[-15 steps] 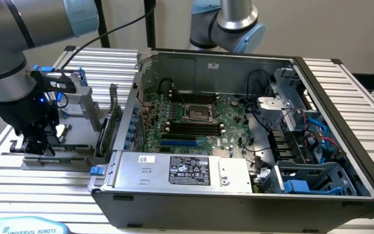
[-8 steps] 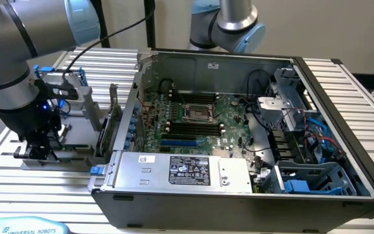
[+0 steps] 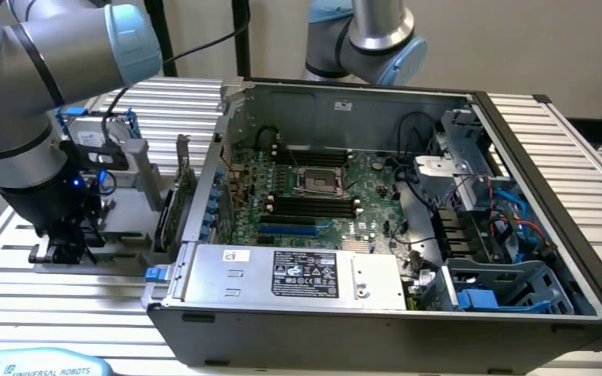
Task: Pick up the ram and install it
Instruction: 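Pick up the ram and move it above insertion slot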
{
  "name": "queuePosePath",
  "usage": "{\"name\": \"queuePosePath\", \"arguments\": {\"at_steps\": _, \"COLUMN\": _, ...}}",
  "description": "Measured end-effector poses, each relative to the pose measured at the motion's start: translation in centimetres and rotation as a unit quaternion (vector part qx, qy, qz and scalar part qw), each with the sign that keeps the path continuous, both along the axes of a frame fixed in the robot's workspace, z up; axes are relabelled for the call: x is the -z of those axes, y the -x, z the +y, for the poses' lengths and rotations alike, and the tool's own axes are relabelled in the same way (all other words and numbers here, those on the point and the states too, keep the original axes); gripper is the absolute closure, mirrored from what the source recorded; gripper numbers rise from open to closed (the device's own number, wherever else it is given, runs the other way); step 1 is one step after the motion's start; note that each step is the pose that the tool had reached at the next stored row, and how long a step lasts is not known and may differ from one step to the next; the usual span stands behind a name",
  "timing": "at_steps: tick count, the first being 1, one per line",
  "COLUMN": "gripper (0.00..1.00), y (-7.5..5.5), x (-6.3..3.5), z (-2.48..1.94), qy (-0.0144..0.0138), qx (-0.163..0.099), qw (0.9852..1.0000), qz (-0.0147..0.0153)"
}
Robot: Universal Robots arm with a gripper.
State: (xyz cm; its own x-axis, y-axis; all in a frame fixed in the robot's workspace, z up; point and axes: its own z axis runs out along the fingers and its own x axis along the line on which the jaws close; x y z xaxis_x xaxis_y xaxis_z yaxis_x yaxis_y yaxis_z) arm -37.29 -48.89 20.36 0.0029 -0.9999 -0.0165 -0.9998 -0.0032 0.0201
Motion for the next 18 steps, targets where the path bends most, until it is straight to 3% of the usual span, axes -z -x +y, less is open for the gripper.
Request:
{"name": "queuePosePath", "arguments": {"at_steps": 3, "gripper": 0.64, "y": 0.02, "x": 0.41, "z": -0.17, "qy": -0.0042, "qx": 0.000, "qw": 1.0000, "qz": -0.0017}}
{"name": "queuePosePath", "arguments": {"at_steps": 8, "gripper": 0.64, "y": 0.03, "x": 0.66, "z": -0.32, "qy": -0.0139, "qx": 0.000, "qw": 0.9999, "qz": -0.0020}}
{"name": "queuePosePath", "arguments": {"at_steps": 11, "gripper": 0.64, "y": 0.03, "x": 0.68, "z": -0.34, "qy": -0.0153, "qx": 0.000, "qw": 0.9999, "qz": -0.0021}}
{"name": "queuePosePath", "arguments": {"at_steps": 18, "gripper": 0.64, "y": 0.11, "x": 0.70, "z": -0.36, "qy": -0.0153, "qx": 0.000, "qw": 0.9999, "qz": -0.0019}}
